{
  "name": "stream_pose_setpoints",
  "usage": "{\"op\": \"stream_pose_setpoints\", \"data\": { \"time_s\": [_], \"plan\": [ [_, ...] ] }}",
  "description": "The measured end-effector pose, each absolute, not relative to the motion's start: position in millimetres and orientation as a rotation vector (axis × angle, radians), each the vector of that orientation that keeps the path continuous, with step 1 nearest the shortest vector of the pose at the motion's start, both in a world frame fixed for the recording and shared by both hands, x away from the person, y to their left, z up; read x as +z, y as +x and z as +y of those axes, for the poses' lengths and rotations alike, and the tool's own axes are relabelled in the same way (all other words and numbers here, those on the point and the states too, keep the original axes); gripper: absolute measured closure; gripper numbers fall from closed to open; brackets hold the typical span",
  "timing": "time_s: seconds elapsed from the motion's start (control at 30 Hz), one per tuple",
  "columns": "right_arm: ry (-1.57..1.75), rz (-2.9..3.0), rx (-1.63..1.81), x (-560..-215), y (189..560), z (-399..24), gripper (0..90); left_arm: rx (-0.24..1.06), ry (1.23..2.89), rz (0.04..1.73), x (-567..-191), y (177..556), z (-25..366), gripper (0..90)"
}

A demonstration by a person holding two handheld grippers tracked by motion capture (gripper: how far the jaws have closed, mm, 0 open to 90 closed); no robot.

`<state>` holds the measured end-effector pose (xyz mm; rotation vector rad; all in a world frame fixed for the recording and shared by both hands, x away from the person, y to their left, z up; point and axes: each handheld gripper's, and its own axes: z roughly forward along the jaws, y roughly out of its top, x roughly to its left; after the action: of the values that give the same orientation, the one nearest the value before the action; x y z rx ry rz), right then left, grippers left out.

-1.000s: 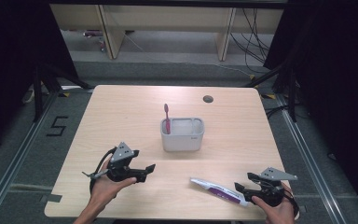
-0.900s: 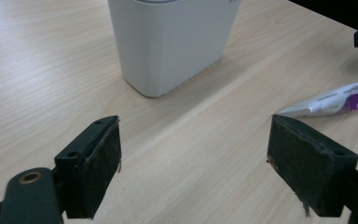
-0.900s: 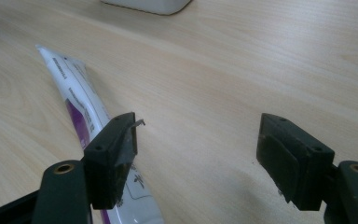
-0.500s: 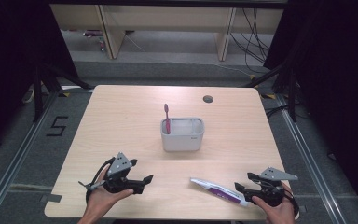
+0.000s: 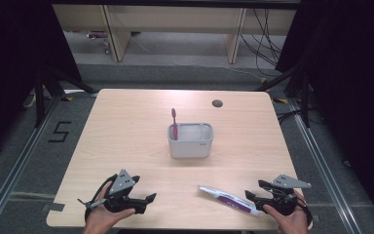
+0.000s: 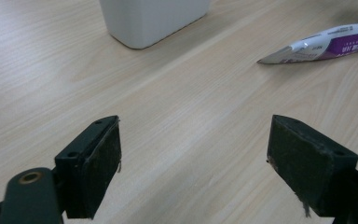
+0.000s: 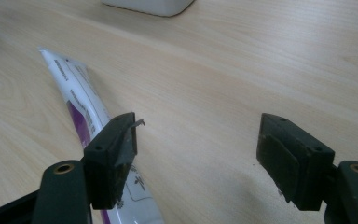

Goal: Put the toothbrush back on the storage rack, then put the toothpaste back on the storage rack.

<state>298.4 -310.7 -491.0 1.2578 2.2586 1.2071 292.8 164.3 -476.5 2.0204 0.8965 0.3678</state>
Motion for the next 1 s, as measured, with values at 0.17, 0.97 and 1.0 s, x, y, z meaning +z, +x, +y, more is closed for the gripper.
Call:
{"op": "stream_pose_setpoints", "data": {
  "time_s": [0.17, 0.97, 1.0],
  "plan": [
    [1.244, 2.263, 1.208, -491, 299, -310, 29.5, 0.377, 2.035, 0.910, -482, 289, 169, 17.1],
    [1.232, 2.304, 1.214, -487, 296, -300, 28.3, 0.357, 2.130, 0.865, -498, 266, 163, 17.0],
    [1.193, 2.303, 1.198, -486, 297, -300, 27.7, 0.357, 2.123, 0.869, -498, 266, 163, 17.0]
  ]
}}
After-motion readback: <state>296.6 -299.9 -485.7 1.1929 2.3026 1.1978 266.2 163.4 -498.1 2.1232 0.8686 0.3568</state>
